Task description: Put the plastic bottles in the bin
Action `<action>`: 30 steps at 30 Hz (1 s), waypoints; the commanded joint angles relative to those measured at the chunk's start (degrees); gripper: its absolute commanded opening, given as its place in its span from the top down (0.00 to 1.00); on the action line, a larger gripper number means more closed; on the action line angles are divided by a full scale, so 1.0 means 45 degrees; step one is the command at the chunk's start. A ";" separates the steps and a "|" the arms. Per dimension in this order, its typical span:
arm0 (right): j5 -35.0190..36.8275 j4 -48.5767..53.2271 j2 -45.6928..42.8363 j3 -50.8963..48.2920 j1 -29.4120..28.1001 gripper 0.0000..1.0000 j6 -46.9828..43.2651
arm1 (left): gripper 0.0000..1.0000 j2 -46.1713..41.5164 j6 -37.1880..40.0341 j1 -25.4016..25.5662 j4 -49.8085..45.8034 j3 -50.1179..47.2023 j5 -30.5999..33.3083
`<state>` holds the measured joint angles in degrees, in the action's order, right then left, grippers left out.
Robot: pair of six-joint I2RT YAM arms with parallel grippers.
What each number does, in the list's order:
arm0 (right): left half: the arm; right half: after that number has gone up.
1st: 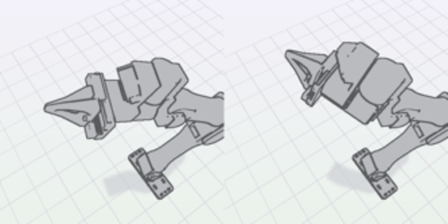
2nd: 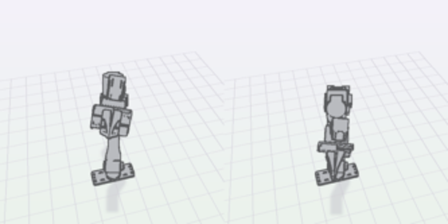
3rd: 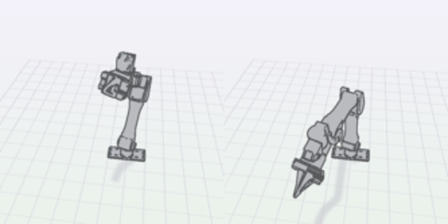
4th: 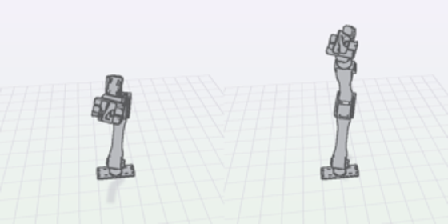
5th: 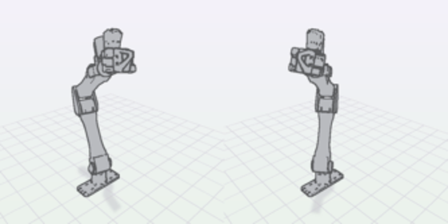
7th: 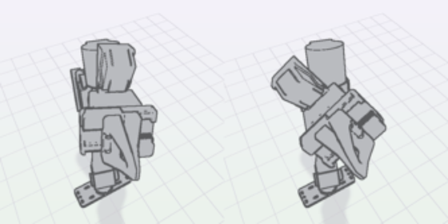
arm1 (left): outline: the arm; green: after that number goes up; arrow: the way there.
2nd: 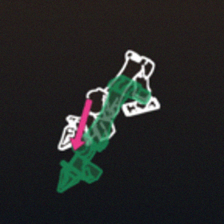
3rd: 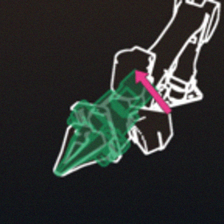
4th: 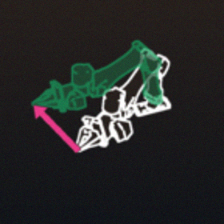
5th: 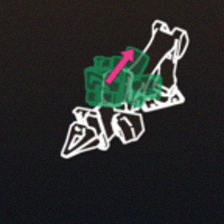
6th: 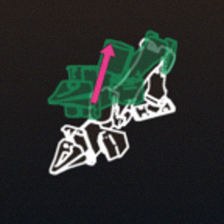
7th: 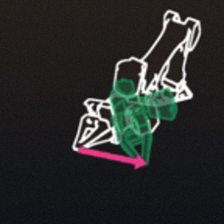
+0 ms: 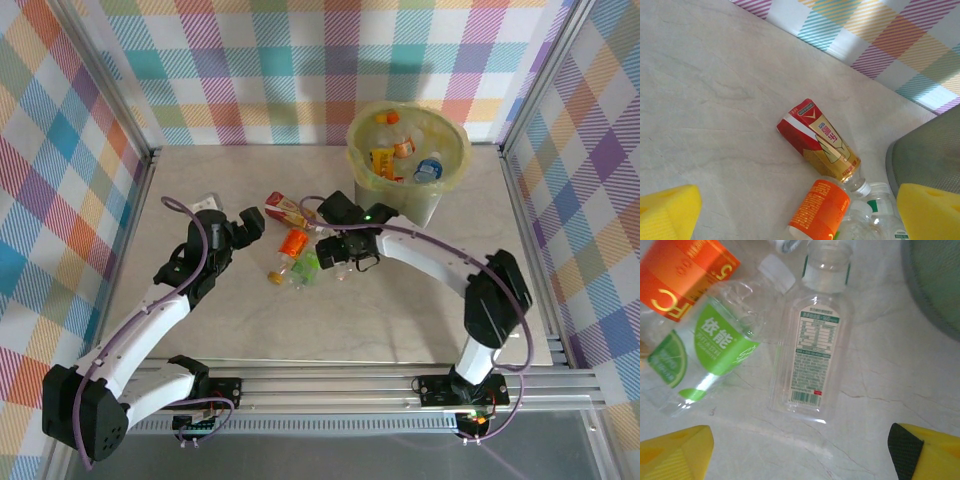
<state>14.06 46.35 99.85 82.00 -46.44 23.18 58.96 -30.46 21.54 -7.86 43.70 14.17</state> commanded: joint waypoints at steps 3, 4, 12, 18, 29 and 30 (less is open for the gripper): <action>-0.0425 -0.0434 0.1313 0.0911 0.0354 0.15 0.0103 | 0.00 -0.0075 -0.0200 -0.0275 -0.0070 -0.0239 0.0191; -0.0437 -0.0508 0.1480 0.0966 0.0411 0.16 0.0091 | 0.00 -0.0086 -0.0187 -0.0304 -0.0070 -0.0249 0.0183; -0.0486 -0.0796 0.2540 0.1248 0.0996 0.23 0.0041 | 0.00 -0.0094 -0.0107 -0.0451 0.0086 -0.0449 0.0019; -0.0544 -0.1038 0.3134 0.1532 0.1159 0.27 -0.0071 | 0.00 -0.0002 -0.0124 -0.0509 0.0144 -0.0456 -0.0081; -0.0643 -0.1287 0.3899 0.1647 0.1315 0.37 -0.0054 | 0.00 -0.0003 -0.0009 -0.0529 0.0262 -0.0527 -0.0219; -0.0635 -0.1281 0.3938 0.1624 0.1335 0.38 -0.0063 | 0.00 0.0002 0.0021 -0.0529 0.0279 -0.0543 -0.0254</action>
<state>11.68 40.86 116.03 88.53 -40.82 23.14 59.07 -30.63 20.05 -7.64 42.09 13.98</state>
